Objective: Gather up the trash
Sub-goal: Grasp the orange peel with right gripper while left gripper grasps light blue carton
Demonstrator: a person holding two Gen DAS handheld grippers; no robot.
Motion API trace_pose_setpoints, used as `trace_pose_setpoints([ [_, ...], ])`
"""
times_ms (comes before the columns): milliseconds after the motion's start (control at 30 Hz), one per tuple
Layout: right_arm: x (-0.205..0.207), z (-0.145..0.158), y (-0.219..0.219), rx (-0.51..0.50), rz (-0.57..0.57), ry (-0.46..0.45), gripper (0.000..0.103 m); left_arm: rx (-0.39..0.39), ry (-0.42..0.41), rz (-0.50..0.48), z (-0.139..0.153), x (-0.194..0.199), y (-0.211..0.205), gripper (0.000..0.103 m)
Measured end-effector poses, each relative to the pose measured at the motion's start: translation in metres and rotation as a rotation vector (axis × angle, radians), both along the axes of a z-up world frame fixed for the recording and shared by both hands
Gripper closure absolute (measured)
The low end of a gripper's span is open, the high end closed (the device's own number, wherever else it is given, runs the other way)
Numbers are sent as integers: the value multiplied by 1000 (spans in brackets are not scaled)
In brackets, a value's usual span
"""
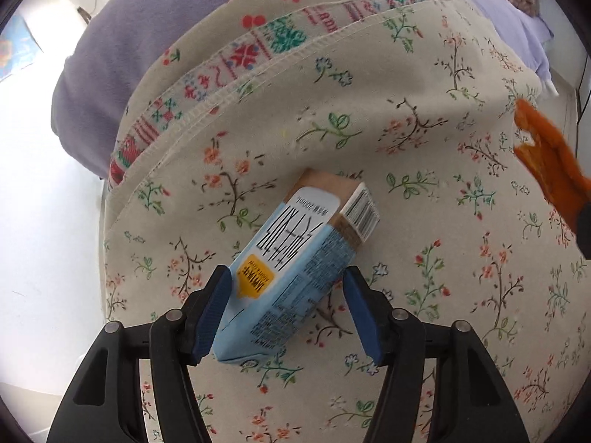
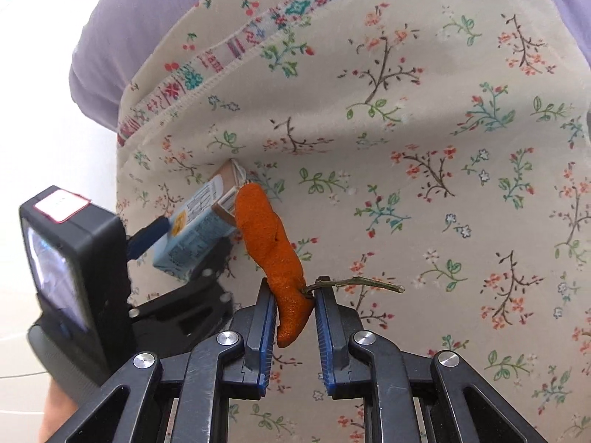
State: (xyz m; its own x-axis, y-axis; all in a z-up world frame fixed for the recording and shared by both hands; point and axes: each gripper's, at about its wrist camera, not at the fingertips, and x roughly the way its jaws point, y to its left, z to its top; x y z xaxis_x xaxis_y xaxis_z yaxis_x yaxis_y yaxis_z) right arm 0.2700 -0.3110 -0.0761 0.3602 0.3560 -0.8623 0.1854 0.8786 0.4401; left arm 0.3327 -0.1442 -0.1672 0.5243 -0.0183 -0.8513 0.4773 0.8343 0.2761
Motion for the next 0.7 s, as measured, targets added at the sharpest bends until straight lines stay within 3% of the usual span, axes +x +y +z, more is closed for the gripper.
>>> trace_pose_setpoints([
  [167,-2,11,-2,13,2,-35,84,-34,0,-24,16,-1,-1,55],
  [367,-4,13,-2,29,2,-52,84,-78,30,-22,28,8,14,63],
  [700,-6,21,-9,40,-23,-75,84,-189,94,-53,53,3,11,67],
])
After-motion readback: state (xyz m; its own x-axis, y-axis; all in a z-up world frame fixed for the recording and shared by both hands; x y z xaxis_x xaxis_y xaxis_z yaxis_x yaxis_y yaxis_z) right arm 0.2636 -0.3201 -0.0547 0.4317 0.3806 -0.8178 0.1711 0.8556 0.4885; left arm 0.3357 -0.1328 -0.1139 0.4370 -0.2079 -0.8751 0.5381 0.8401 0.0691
